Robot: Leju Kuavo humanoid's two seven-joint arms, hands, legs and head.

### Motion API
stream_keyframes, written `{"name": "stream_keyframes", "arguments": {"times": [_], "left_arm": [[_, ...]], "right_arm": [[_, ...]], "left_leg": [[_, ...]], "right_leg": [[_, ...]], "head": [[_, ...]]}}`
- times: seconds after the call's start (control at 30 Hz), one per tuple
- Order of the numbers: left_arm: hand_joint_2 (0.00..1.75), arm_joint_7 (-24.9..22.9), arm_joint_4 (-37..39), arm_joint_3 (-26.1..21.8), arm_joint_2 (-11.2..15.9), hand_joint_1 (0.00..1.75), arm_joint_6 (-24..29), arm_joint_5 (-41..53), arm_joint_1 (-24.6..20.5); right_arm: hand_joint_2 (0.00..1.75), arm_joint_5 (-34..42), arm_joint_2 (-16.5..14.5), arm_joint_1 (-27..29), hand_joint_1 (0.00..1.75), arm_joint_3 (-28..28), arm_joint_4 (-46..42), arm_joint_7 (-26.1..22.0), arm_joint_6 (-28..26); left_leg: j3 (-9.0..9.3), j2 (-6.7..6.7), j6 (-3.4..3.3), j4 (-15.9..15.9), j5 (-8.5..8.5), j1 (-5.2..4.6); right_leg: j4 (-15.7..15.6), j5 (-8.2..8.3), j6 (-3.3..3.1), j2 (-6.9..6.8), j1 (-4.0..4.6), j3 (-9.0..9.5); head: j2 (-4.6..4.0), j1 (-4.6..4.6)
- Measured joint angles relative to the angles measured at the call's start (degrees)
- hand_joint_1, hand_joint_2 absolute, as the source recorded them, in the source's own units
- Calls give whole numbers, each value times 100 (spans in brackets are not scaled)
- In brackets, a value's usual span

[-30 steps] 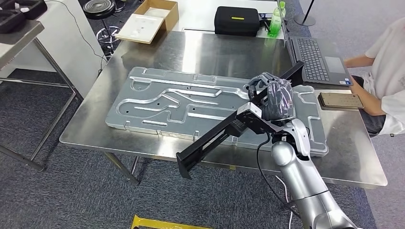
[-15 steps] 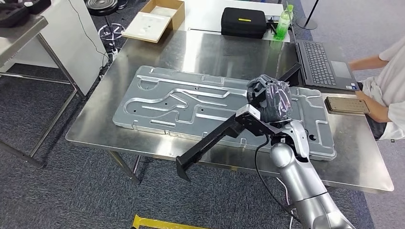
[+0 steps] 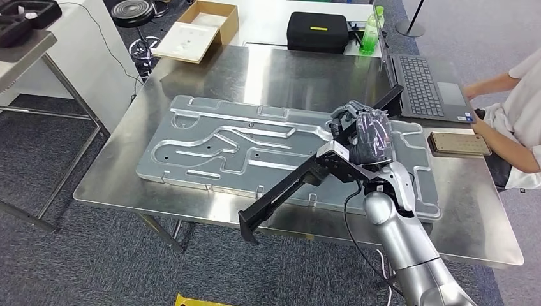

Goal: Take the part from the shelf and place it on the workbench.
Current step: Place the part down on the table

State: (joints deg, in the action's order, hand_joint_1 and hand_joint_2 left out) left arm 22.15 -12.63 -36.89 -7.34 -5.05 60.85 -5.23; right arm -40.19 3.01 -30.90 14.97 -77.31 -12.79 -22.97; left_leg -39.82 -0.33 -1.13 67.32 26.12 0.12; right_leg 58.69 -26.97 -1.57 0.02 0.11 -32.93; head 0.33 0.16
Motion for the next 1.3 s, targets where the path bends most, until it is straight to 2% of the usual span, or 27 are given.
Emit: {"name": "stream_keyframes", "arguments": {"times": [0.03, 0.07, 0.1, 0.2, 0.23, 0.3, 0.37, 0.4, 0.43, 0.47, 0.5, 0.53, 0.57, 0.6, 0.7, 0.77, 0.87, 0.9, 0.93, 0.97, 1.03, 1.07, 1.1, 1.17, 1.23, 1.27, 1.3], "left_arm": [[175, 1, 0, 0, 1, 0, 0, 0, -3], [175, 2, 0, 0, 1, 0, 0, 0, -11], [175, 3, 0, 0, 2, 0, 0, 0, -15], [175, 7, 0, 0, -1, 0, 0, 2, -4], [175, 8, 0, 0, -2, 0, 0, 3, -1], [175, 9, 0, 0, -6, 0, 2, 4, -10], [175, 9, 0, 0, -8, 0, 3, 4, -21], [175, 9, 0, 0, -9, 0, 2, 4, -16], [175, 7, 0, 0, -10, 0, 2, 1, -8], [175, 5, 0, 0, -11, 0, 2, -2, -1], [175, 4, 0, 0, -14, 0, 2, -6, 4], [175, 3, 0, 0, -18, 0, 2, -9, 2], [175, 4, 0, 0, -22, 0, 2, -10, -6], [175, 7, 0, 0, -26, 0, 2, -11, -14], [175, 23, 0, 0, -28, 0, 4, -11, -12], [175, 38, 0, 1, -28, 0, 9, -10, -14], [175, 50, 0, 2, -29, 0, 16, -7, -21], [175, 50, 0, 2, -29, 0, 17, -7, -15], [175, 51, 0, 2, -29, 0, 17, -6, -8], [175, 51, 0, 2, -29, 0, 19, -5, -3], [175, 55, 0, 2, -29, 0, 26, -4, -7], [175, 59, 0, 2, -28, 0, 31, -4, -14], [175, 64, 0, 2, -28, 0, 36, -4, -22], [175, 76, 0, 2, -26, 0, 44, -4, -17], [175, 93, 0, 2, -27, 0, 48, -4, -2], [175, 103, 0, 2, -28, 0, 52, -3, -5], [175, 111, 0, 3, -29, 0, 60, 4, -13]], "right_arm": [[175, 0, 1, -7, 175, 0, 0, -1, 7], [175, 0, 2, -13, 175, 0, 0, 0, 14], [175, -1, 2, -13, 175, 0, 0, 1, 20], [175, -3, 5, 0, 175, 0, 0, 2, 23], [175, -3, 9, -6, 175, 0, -1, 2, 21], [175, -4, 15, -22, 175, 0, -1, -1, 15], [175, -3, 17, -6, 175, 0, 1, 1, 11], [175, -3, 18, 15, 175, 0, 2, 2, 10], [175, -2, 19, 32, 175, 0, 3, 3, 10], [175, -2, 20, 40, 175, 0, 4, 3, 9], [175, -3, 21, 41, 175, 0, 3, 3, 7], [175, -3, 24, 38, 175, 0, 4, 3, 5], [175, -4, 27, 34, 175, -1, 4, 3, 3], [175, -5, 30, 35, 175, -1, 5, 5, 2], [175, -11, 41, 39, 175, -9, 7, 13, -2], [175, -13, 52, 21, 175, -33, 8, 12, -3], [175, -13, 58, 3, 175, -68, 26, 11, -2], [175, -13, 58, 8, 175, -73, 39, 11, -2], [175, -14, 58, 12, 175, -77, 53, 11, -2], [175, -15, 60, 14, 175, -83, 66, 12, -3], [175, -18, 65, 8, 175, -104, 88, 14, -5], [175, -19, 70, 1, 175, -119, 101, 16, -6], [175, -20, 79, -7, 175, -138, 119, 22, -6], [175, -19, 104, -20, 175, -185, 175, 50, 3], [87, -13, 138, -49, 87, -242, 250, 95, 32], [44, -7, 163, -79, 44, -276, 299, 118, 51], [44, -1, 188, -111, 0, -312, 353, 136, 69]], "left_leg": [[168, 3, -34, -370, -168, -15], [298, 7, -63, -643, -248, -30], [371, 9, -83, -799, -249, -42], [478, -3, -137, -926, -191, -37], [522, -5, -165, -946, -179, -27], [595, -5, -211, -973, -145, -10], [645, -8, -225, -968, -91, -7], [682, -11, -219, -963, -61, -6], [728, -13, -209, -955, -26, -4], [783, -16, -196, -946, 12, -2], [840, -17, -181, -939, 56, -1], [887, -19, -161, -930, 97, -2], [907, -22, -136, -926, 132, -3], [917, -24, -103, -924, 161, -5], [935, -22, 0, -866, 196, -9], [853, -12, 45, -624, 348, 1], [329, -4, 96, 344, 812, 22], [168, -4, 111, 584, 878, 28], [90, -4, 119, 638, 834, 32], [116, -3, 121, 482, 681, 37], [383, 1, 99, -243, 239, 42], [498, 4, 79, -565, 129, 30], [575, 5, 52, -769, 71, 17], [593, 2, -4, -855, 61, -9], [623, 0, -70, -904, -47, 15], [640, 1, -98, -936, -73, 27], [653, 2, -122, -964, -96, 39]], "right_leg": [[4, -40, 18, 0, 15, 42], [2, -69, 41, 0, 21, 69], [7, -81, 68, -1, 25, 85], [81, -79, 159, -2, 18, 95], [199, -128, 189, -1, 13, 40], [701, -353, 251, 2, -10, -253], [1394, -597, 300, 2, -37, -718], [1609, -620, 313, 2, -53, -899], [1591, -509, 318, 1, -66, -966], [1354, -288, 319, 0, -76, -917], [953, 10, 310, -1, -83, -786], [565, 220, 297, 0, -76, -649], [272, 324, 268, 0, -59, -545], [104, 376, 228, 2, -39, -490], [23, 374, 104, 9, -26, -427], [-8, 358, 41, 7, -46, -359], [-13, 324, -22, 0, -35, -322], [-8, 312, -30, 1, -29, -319], [-1, 300, -32, 4, -27, -314], [8, 287, -28, 8, -26, -305], [31, 261, -4, 13, -27, -282], [42, 255, 17, 13, -26, -280], [50, 251, 46, 12, -24, -291], [50, 254, 117, 9, -24, -307], [73, 225, 187, 7, -25, -312], [177, 148, 217, 6, -27, -353], [390, 16, 244, 6, -32, -446]], "head": [[0, 1], [0, 1], [0, 2], [0, 3], [0, 4], [0, 4], [0, 4], [0, 5], [0, 5], [0, 5], [0, 5], [0, 4], [0, 4], [0, 4], [0, 2], [0, 2], [0, 1], [0, 2], [0, 1], [0, 1], [0, 2], [0, 2], [0, 3], [0, 2], [0, 3], [0, 3], [0, 4]]}}
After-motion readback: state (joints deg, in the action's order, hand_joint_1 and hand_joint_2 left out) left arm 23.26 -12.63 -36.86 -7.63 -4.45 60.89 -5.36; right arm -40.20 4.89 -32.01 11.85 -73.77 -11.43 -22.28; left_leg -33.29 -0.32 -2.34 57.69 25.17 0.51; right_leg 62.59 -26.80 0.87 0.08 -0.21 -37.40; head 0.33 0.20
